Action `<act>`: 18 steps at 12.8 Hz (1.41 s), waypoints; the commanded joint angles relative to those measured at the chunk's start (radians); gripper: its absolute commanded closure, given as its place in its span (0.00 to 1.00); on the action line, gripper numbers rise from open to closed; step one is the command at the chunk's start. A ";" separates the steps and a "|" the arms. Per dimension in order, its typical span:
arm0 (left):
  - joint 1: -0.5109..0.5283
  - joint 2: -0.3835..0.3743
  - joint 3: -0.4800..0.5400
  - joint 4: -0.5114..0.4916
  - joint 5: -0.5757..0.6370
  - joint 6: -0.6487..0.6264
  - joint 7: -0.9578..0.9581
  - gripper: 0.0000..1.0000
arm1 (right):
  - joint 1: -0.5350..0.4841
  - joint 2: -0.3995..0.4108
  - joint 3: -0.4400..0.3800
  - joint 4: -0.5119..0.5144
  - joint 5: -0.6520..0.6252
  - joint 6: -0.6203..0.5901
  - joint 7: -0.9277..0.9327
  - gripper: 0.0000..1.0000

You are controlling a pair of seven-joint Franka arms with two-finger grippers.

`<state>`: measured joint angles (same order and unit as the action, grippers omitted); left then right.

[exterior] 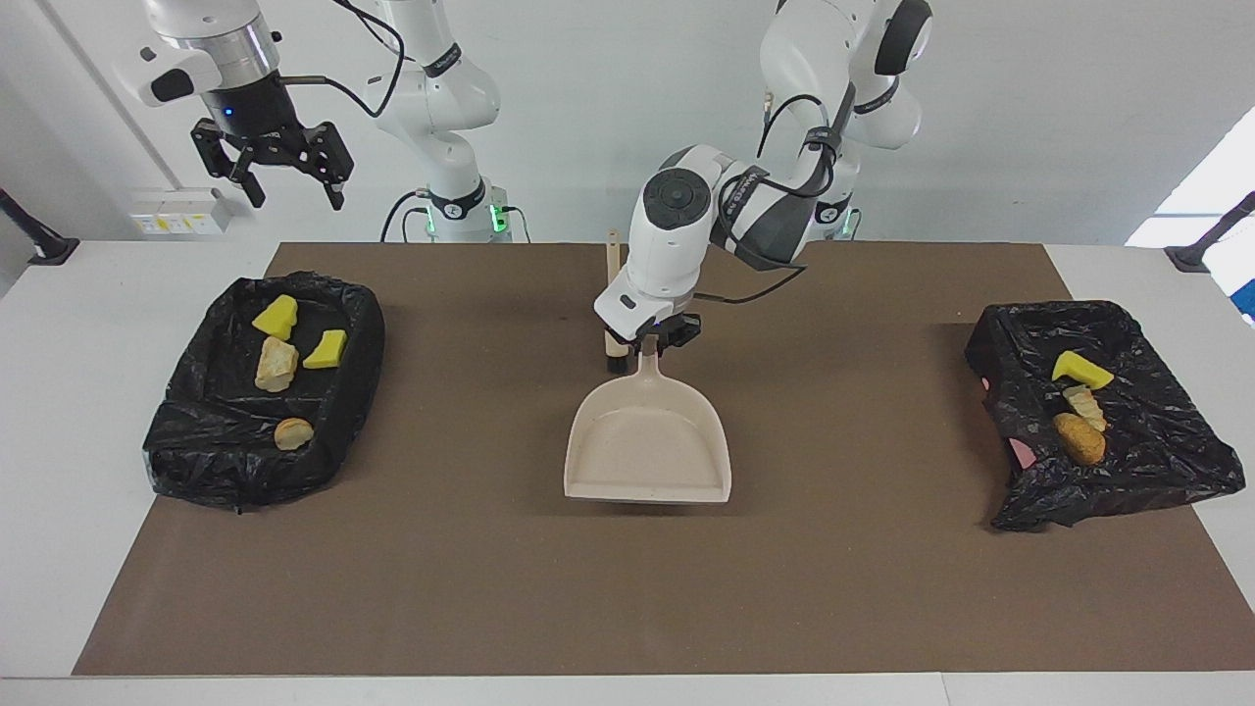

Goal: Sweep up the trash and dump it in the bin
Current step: 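Place the dustpan back at the table center with the left gripper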

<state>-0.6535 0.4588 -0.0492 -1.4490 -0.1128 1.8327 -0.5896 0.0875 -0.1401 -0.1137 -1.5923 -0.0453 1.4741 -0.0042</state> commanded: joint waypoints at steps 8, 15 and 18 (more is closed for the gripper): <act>-0.012 0.152 0.017 0.059 -0.030 0.235 -0.155 1.00 | -0.014 -0.021 -0.001 -0.032 0.027 0.014 -0.031 0.00; -0.025 0.146 0.020 0.033 -0.015 0.227 0.073 0.01 | -0.014 -0.029 -0.001 -0.046 0.027 0.012 -0.031 0.00; 0.008 0.103 0.028 0.033 -0.015 0.191 0.077 0.00 | -0.014 -0.029 -0.001 -0.046 0.027 0.012 -0.031 0.00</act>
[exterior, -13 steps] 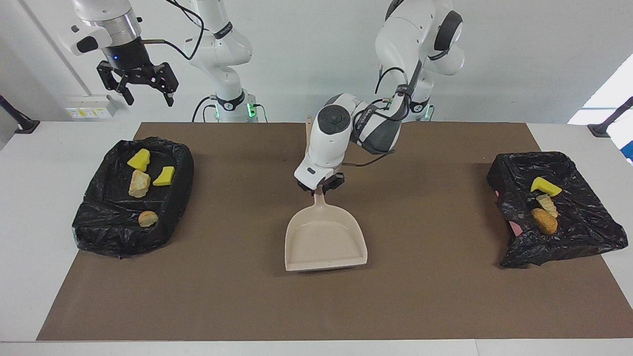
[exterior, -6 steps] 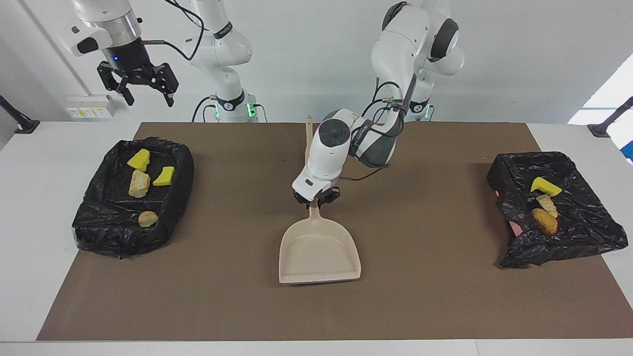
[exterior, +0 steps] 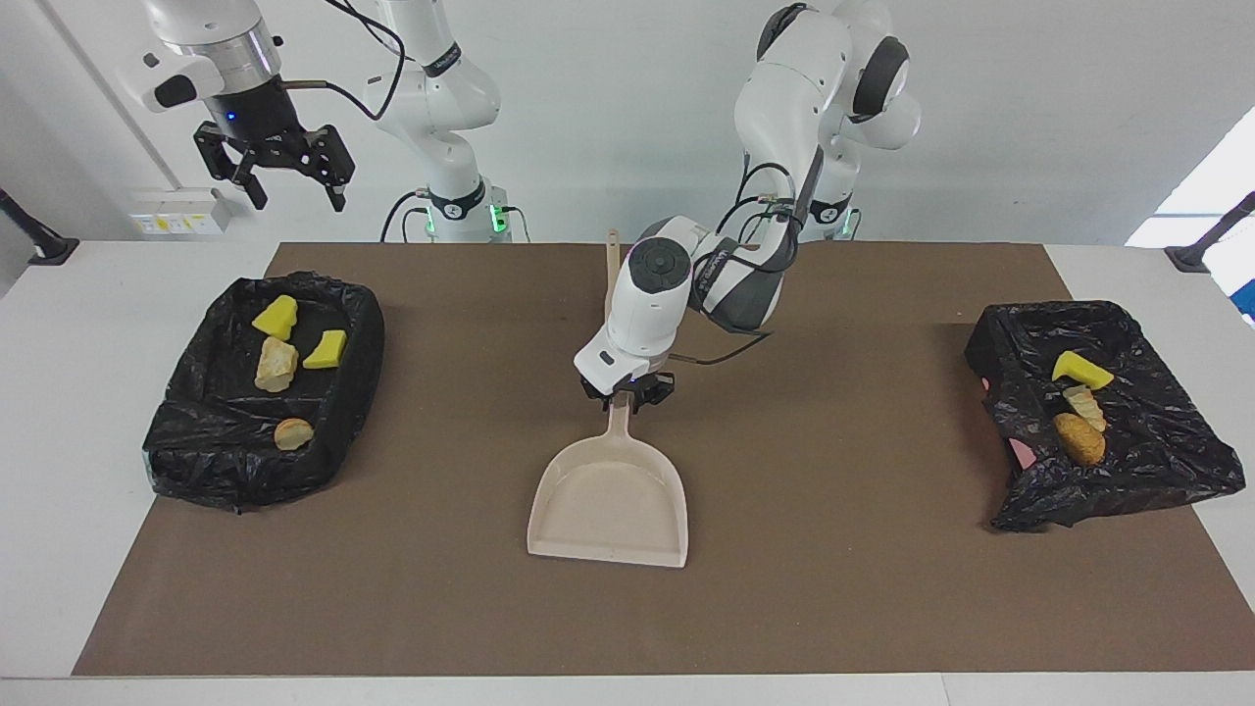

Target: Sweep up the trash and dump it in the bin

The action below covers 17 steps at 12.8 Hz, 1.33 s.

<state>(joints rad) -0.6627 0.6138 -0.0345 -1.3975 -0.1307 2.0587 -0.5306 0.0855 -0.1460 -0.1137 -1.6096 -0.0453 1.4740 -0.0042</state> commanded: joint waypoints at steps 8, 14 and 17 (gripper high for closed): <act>0.331 -0.262 0.012 -0.017 0.000 -0.331 0.306 0.00 | -0.007 -0.038 0.014 -0.004 0.010 0.014 -0.033 0.00; 0.581 -0.391 0.015 -0.020 0.047 -0.503 0.570 0.00 | 0.002 -0.041 0.016 -0.012 0.007 0.020 -0.025 0.00; 0.612 -0.492 0.016 -0.104 0.097 -0.545 0.632 0.00 | 0.000 -0.038 0.014 -0.023 0.008 0.020 -0.022 0.00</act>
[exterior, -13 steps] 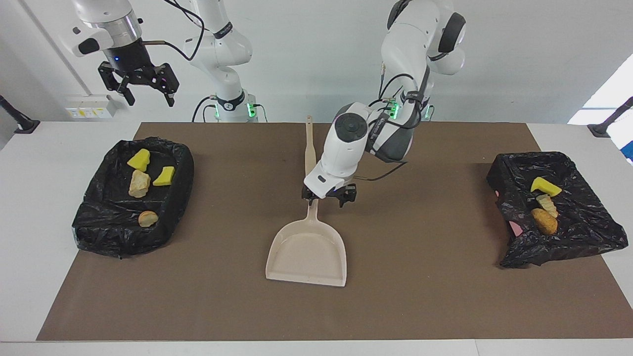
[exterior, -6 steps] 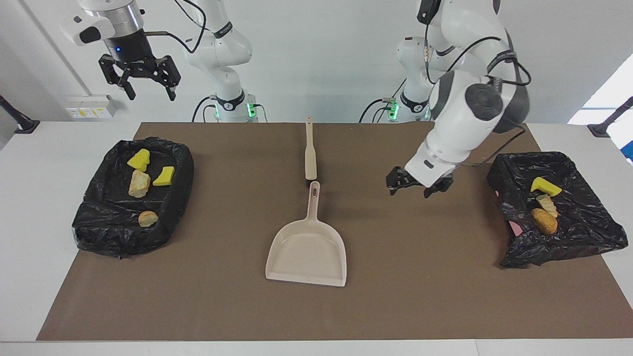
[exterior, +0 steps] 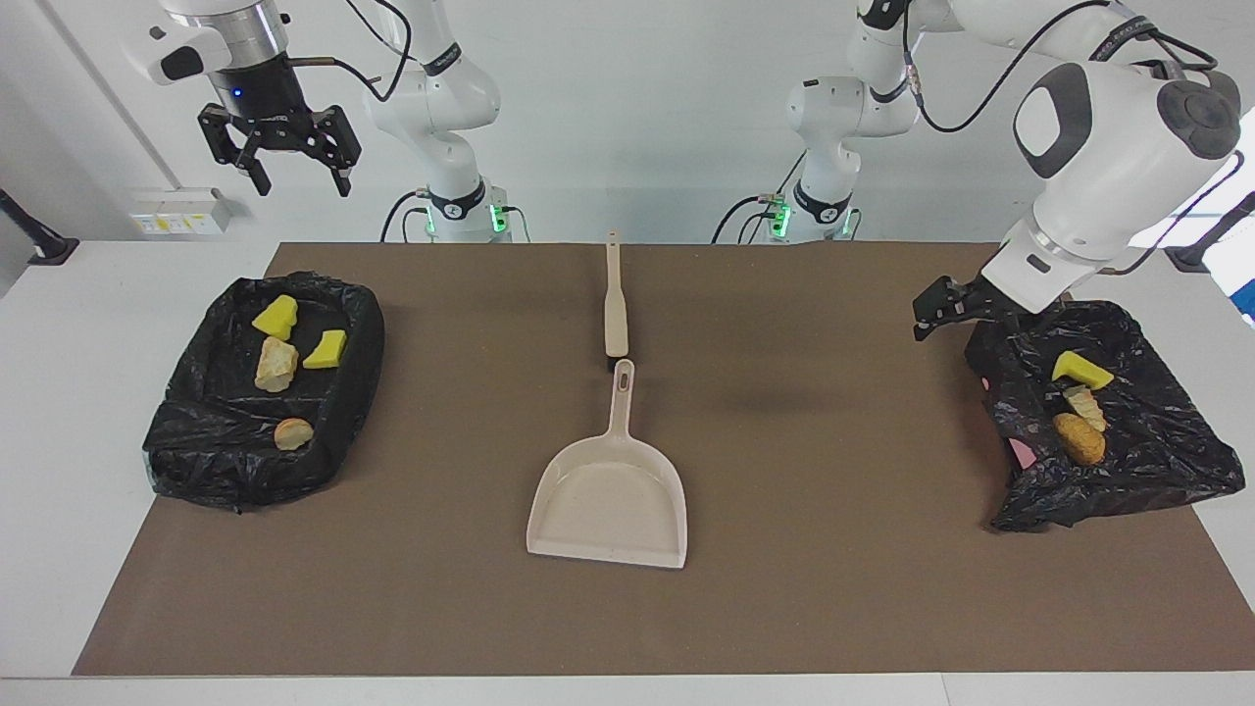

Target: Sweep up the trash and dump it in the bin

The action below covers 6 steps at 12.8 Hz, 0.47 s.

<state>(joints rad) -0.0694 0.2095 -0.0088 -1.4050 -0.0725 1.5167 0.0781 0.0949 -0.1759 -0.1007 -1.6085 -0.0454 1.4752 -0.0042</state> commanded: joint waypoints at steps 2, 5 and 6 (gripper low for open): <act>0.029 -0.162 -0.010 -0.161 0.040 -0.006 0.046 0.00 | -0.009 -0.008 0.001 -0.025 0.009 0.019 -0.023 0.00; 0.031 -0.220 -0.008 -0.187 0.052 -0.019 0.051 0.00 | -0.009 -0.007 0.001 -0.027 0.010 0.019 -0.029 0.00; 0.030 -0.216 -0.010 -0.158 0.063 -0.044 0.051 0.00 | -0.009 -0.007 0.001 -0.027 0.010 0.019 -0.029 0.00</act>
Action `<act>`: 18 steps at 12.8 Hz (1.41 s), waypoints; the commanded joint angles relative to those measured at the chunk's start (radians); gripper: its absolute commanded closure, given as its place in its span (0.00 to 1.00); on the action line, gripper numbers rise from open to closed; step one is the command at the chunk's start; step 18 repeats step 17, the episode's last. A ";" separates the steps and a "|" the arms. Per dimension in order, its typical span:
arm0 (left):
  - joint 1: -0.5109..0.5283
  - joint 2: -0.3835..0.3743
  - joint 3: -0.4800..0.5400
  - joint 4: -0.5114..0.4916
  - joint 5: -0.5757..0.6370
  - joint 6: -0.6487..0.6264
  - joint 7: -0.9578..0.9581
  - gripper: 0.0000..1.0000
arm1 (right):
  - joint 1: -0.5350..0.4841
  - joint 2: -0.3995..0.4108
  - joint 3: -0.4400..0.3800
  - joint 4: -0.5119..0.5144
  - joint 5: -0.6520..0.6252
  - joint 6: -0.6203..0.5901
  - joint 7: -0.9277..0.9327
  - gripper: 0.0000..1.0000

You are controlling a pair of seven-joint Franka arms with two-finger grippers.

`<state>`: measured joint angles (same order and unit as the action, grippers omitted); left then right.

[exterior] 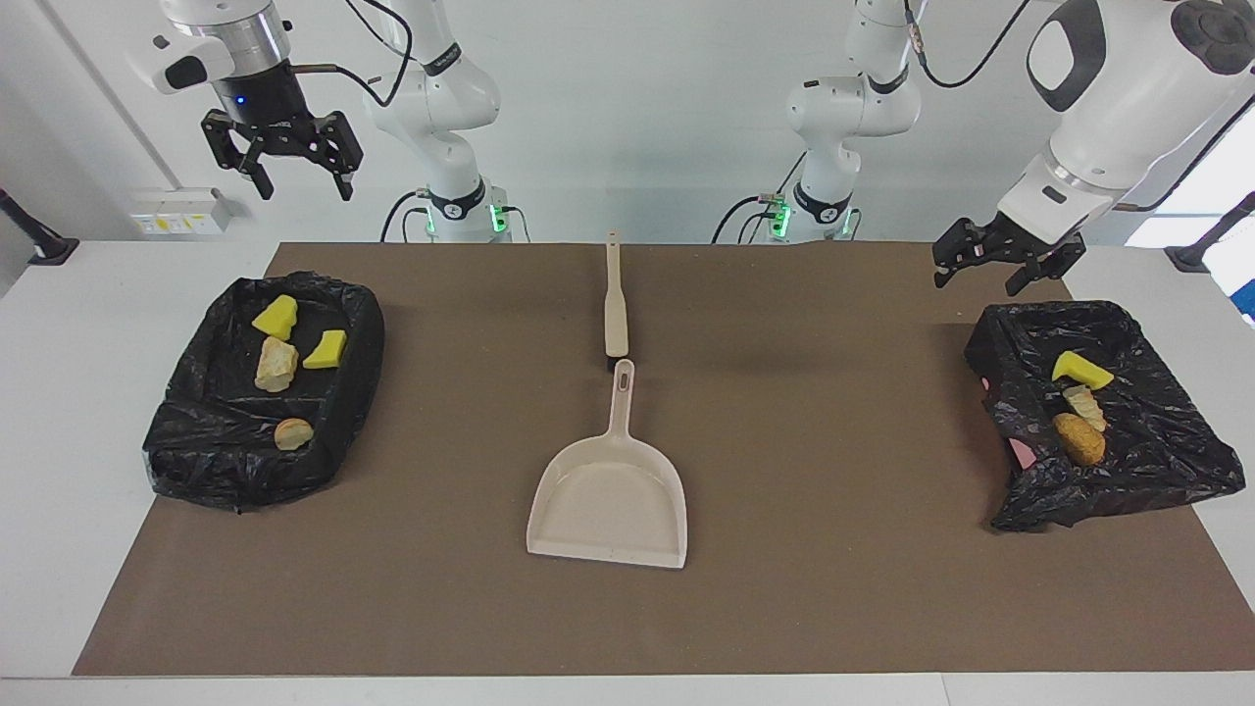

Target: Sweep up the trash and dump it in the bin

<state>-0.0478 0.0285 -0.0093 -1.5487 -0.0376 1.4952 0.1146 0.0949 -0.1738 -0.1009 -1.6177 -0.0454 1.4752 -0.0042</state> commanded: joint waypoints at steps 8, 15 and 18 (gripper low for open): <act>0.006 -0.030 -0.011 0.012 0.028 -0.075 0.017 0.00 | -0.009 -0.009 0.001 -0.022 0.010 0.017 -0.029 0.00; 0.008 -0.030 -0.009 0.010 0.027 -0.075 0.016 0.00 | -0.009 -0.009 0.001 -0.022 0.010 0.019 -0.029 0.00; 0.008 -0.033 -0.009 0.003 0.027 -0.075 0.016 0.00 | -0.009 -0.009 0.001 -0.022 0.010 0.019 -0.029 0.00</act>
